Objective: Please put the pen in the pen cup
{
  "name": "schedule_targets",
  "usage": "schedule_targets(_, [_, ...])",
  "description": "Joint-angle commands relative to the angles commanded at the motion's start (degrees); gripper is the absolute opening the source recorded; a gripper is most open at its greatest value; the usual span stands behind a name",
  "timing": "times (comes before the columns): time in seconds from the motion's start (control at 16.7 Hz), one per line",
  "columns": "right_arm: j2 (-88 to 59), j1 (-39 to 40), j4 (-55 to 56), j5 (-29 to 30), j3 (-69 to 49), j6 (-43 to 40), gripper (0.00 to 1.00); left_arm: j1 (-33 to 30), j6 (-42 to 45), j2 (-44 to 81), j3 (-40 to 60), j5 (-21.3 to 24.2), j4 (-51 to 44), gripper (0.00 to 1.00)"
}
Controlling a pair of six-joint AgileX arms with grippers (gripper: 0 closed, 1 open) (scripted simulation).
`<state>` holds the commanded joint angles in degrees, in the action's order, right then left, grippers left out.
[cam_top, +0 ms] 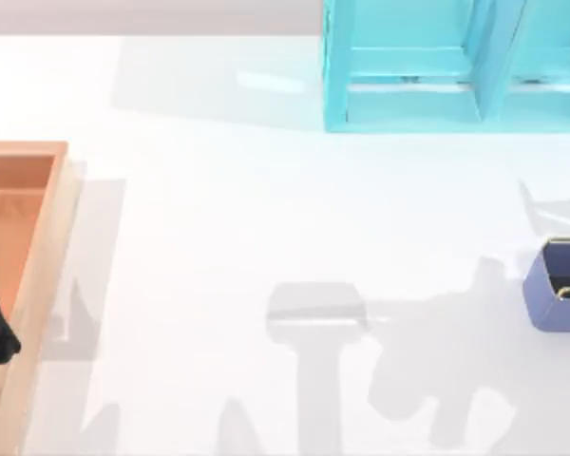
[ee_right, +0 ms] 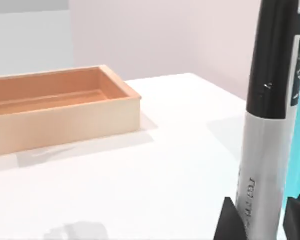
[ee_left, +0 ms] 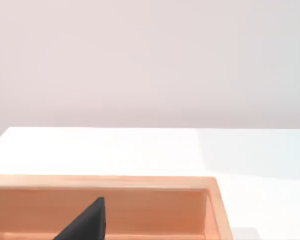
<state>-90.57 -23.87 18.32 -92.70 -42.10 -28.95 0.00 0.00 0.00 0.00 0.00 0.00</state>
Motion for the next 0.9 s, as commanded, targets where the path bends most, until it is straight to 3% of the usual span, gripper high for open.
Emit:
schedule_targets(0.36, [0.85,-2.48,1.70,-2.24,1.44,-0.29,0.00,0.00,0.00,0.00,0.00,0.00,0.00,1.00])
schedule_targets(0.42, [-1.81,-2.00,3.60,2.02,0.98,-0.02,0.00,0.00,0.00,0.00,0.00,0.00,0.00,1.00])
schedule_targets(0.48, [-1.72,-1.96,3.41,1.89,0.94,-0.19,0.00,0.00,0.00,0.00,0.00,0.00,0.00,1.00])
schedule_targets(0.9, [0.74,-1.57,-4.23,-1.46,0.45,-5.34,0.00,0.00,0.00,0.00,0.00,0.00,0.00,1.00])
